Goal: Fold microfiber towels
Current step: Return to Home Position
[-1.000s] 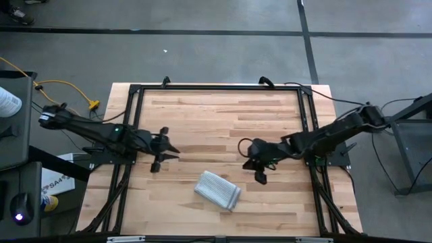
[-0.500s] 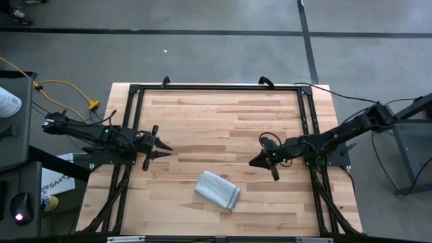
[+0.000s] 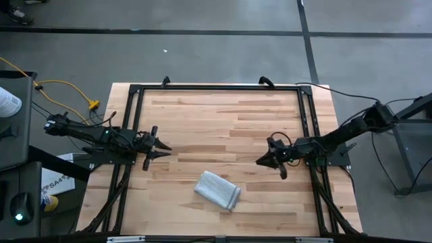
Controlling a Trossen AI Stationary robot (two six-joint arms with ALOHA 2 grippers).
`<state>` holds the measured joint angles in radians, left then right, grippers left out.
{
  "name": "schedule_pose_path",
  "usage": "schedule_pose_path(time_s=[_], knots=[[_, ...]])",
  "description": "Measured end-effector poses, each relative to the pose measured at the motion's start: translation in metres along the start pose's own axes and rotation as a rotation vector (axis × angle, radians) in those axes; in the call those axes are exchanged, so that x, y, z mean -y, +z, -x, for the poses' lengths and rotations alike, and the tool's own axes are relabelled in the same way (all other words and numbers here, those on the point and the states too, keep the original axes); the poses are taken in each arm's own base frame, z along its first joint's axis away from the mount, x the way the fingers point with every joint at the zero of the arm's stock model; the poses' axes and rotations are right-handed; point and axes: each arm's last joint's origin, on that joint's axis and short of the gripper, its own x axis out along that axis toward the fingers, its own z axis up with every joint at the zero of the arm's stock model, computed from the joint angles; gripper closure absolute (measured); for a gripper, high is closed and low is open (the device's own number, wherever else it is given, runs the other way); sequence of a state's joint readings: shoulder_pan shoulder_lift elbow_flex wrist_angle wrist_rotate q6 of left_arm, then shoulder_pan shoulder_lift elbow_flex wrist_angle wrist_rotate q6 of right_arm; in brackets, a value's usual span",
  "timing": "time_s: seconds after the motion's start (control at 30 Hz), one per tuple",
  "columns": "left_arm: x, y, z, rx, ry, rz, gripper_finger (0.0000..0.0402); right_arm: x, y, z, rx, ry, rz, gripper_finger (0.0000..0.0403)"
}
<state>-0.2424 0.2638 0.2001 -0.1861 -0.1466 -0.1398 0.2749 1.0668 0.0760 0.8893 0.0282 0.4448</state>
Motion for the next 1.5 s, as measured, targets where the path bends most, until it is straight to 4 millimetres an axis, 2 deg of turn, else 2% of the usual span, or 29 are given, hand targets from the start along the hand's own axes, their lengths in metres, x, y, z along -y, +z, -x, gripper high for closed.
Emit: schedule_pose_path(time_s=[0.17, 0.6, 0.77, 0.97, 1.37, 1.5], knots=[[0.0, -0.001, 0.0, -0.007, 0.004, -0.001, 0.0309, 0.004, -0.007, 0.011, 0.044, 0.021, -0.004, 0.0379], [-0.001, -0.005, 0.0, -0.051, 0.013, -0.011, 0.0309, 0.007, -0.013, 0.011, -0.016, -0.007, 0.004, 0.0379], [-0.002, -0.019, -0.003, -0.053, 0.013, 0.006, 0.0309, 0.007, -0.014, 0.011, -0.017, -0.007, -0.012, 0.0379], [-0.003, -0.028, -0.002, 0.009, -0.01, 0.015, 0.0309, 0.007, -0.014, 0.011, -0.015, -0.007, -0.056, 0.0379], [-0.003, -0.024, 0.005, 0.096, -0.056, -0.049, 0.0309, 0.004, -0.008, 0.011, 0.048, 0.026, -0.061, 0.0379], [0.0, -0.021, 0.006, 0.174, -0.137, -0.08, 0.0309, 0.003, -0.006, 0.011, 0.06, 0.032, -0.061, 0.0379]])
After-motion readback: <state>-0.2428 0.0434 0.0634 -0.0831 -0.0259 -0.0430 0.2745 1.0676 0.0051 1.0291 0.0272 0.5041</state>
